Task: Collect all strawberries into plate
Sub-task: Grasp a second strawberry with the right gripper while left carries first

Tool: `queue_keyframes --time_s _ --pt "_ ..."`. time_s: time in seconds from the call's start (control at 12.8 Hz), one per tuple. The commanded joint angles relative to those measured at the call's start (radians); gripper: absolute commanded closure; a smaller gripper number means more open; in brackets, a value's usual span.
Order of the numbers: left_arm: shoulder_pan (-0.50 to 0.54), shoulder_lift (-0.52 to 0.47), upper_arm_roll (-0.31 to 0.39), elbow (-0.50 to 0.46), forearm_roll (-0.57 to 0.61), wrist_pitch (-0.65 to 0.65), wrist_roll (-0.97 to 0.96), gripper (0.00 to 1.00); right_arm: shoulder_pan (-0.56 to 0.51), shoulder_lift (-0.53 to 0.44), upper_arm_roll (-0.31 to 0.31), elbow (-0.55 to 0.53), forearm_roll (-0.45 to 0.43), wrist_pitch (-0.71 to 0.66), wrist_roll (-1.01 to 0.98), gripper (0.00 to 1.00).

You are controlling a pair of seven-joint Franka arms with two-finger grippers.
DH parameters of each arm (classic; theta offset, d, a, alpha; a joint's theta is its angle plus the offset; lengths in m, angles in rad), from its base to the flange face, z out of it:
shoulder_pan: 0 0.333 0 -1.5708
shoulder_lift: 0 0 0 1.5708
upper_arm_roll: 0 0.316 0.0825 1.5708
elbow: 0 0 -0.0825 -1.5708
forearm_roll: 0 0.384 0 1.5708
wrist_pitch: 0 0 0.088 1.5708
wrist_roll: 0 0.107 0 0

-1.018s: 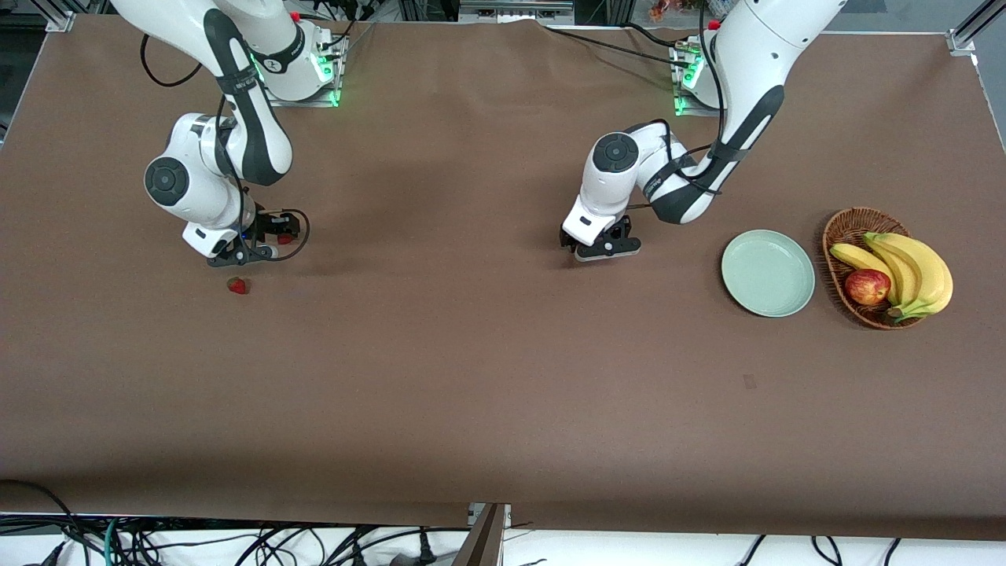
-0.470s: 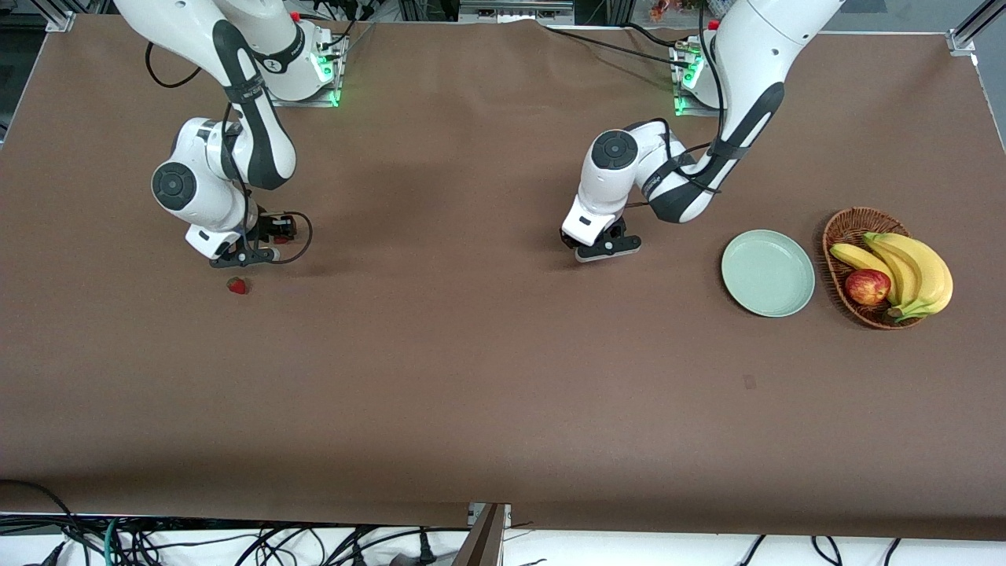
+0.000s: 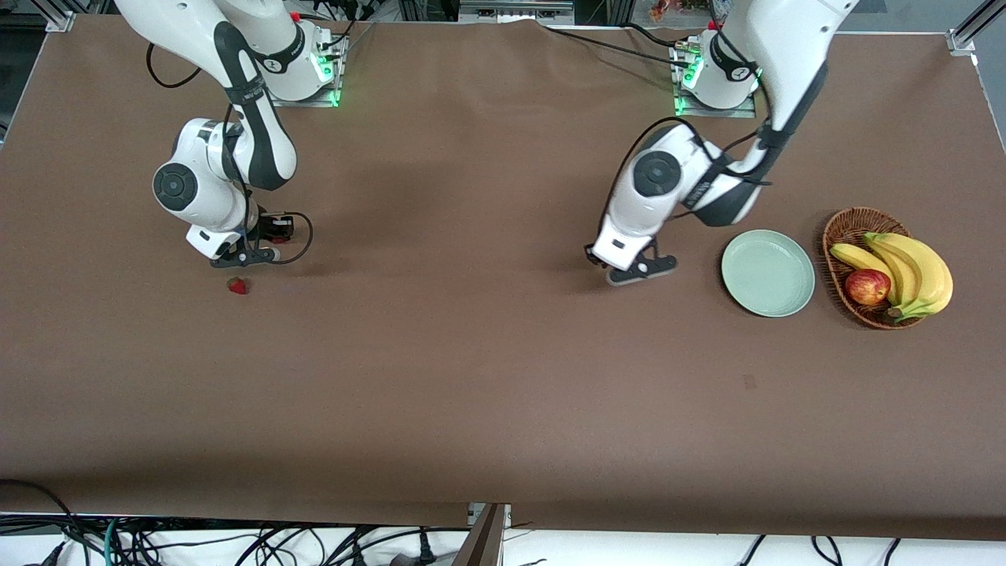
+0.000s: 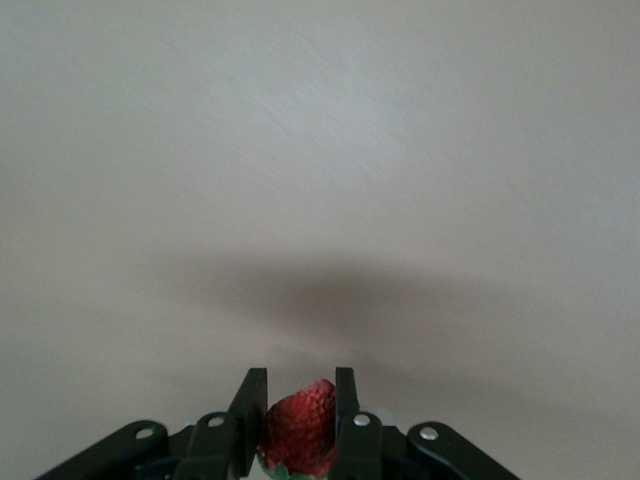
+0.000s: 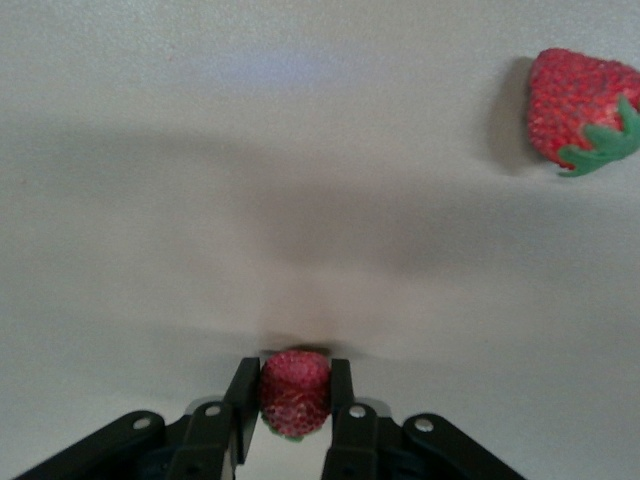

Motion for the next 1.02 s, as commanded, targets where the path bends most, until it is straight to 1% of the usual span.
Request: queue_keyframes --time_s 0.0,0.08,0.23,0.39,0.47,0.55,0.63,0.78,0.86,0.94 --pt "0.001 -0.111 0.125 0.016 -0.177 -0.139 0.305 0.85 0.013 -0.027 -0.003 -0.001 0.028 -0.010 -0.018 0.81" --pt "0.001 -0.140 0.186 0.016 -0.215 -0.194 0.422 0.85 0.018 -0.037 -0.002 0.033 0.029 -0.052 -0.010 0.81" --pt "0.002 -0.175 0.314 -0.001 -0.234 -0.254 0.629 0.85 0.029 -0.039 0.007 0.160 0.029 -0.206 0.064 0.81" --pt "0.002 -0.180 0.448 -0.039 -0.234 -0.256 0.844 0.85 0.032 -0.025 0.062 0.319 0.031 -0.349 0.197 0.81" --pt "0.002 -0.179 0.511 -0.059 -0.234 -0.239 0.936 0.84 0.041 -0.012 0.102 0.394 0.031 -0.385 0.285 0.81" --pt "0.002 -0.179 0.562 -0.091 -0.236 -0.197 1.007 0.84 0.043 0.013 0.148 0.468 0.031 -0.388 0.380 0.81" --pt "0.002 -0.176 0.598 -0.136 -0.236 -0.133 1.065 0.84 0.043 0.045 0.196 0.554 0.032 -0.397 0.484 0.81" --pt "0.002 -0.139 0.639 -0.209 -0.236 0.016 1.130 0.84 0.043 0.137 0.306 0.727 0.083 -0.440 0.715 0.80" --pt "0.004 -0.110 0.648 -0.217 -0.236 0.062 1.153 0.84 0.044 0.178 0.370 0.792 0.101 -0.433 0.861 0.80" --pt "0.004 -0.087 0.650 -0.217 -0.236 0.084 1.156 0.84 0.044 0.230 0.429 0.856 0.091 -0.428 1.016 0.80"
